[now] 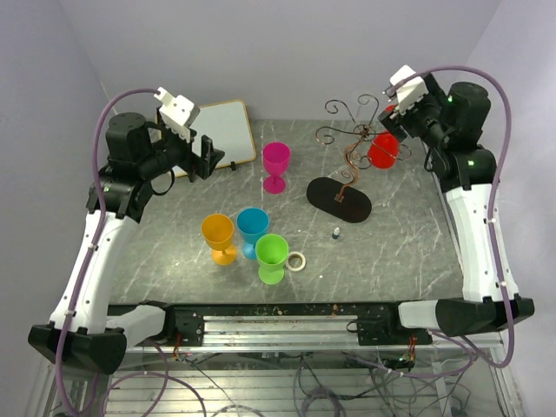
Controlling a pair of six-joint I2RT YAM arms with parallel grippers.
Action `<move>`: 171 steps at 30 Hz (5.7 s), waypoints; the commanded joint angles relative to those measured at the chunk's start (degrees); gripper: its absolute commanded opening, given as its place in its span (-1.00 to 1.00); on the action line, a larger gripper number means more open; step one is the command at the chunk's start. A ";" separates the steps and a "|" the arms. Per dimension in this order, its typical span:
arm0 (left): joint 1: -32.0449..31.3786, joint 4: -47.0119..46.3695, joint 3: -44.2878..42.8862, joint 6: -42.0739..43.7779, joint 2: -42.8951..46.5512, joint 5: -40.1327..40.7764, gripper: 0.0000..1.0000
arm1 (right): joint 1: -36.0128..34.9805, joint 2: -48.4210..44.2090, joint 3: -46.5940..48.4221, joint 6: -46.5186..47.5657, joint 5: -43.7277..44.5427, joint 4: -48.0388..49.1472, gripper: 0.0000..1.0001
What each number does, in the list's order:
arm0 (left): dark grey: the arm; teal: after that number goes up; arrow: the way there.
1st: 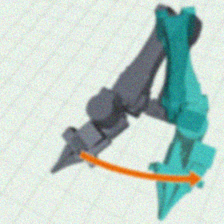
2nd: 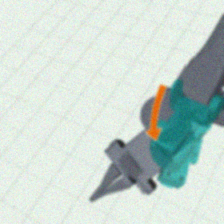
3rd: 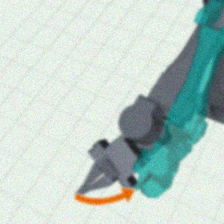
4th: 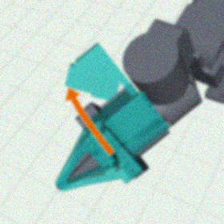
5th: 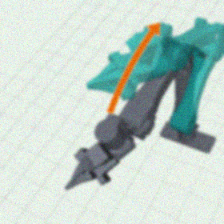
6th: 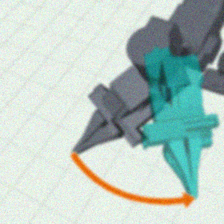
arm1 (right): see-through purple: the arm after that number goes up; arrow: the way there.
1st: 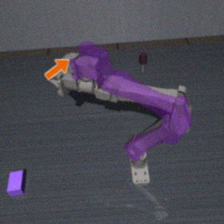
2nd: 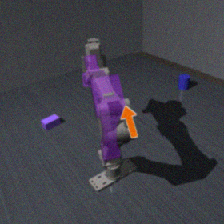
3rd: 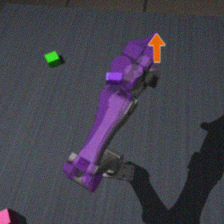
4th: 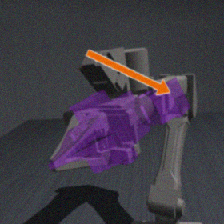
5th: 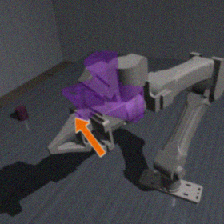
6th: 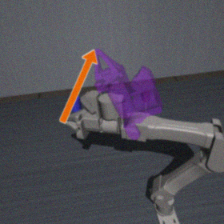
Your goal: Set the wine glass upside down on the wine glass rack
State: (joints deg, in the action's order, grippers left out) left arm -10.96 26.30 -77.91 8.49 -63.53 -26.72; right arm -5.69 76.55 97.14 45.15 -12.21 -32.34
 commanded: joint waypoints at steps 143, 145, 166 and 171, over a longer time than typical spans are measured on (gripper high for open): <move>-4.31 -14.27 -21.49 -22.12 -14.01 -10.01 -0.86 | -13.11 11.70 3.68 -67.86 -32.58 16.30 0.08; -4.33 -14.17 -21.30 -21.46 -13.84 -9.95 -0.86 | -13.80 12.02 3.59 -67.75 -31.78 16.05 0.04; -5.45 -13.87 -19.68 -16.83 -13.11 -9.37 -0.86 | -15.66 15.07 2.53 -73.43 -29.92 18.61 -0.78; -5.56 -14.49 -19.04 -17.24 -12.83 -9.73 -0.86 | -15.66 15.53 2.25 -73.74 -27.48 17.65 -0.79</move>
State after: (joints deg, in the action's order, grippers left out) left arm -16.03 13.15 -97.27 -9.17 -77.76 -36.34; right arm -21.12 91.26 99.20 -28.10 -42.06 -14.87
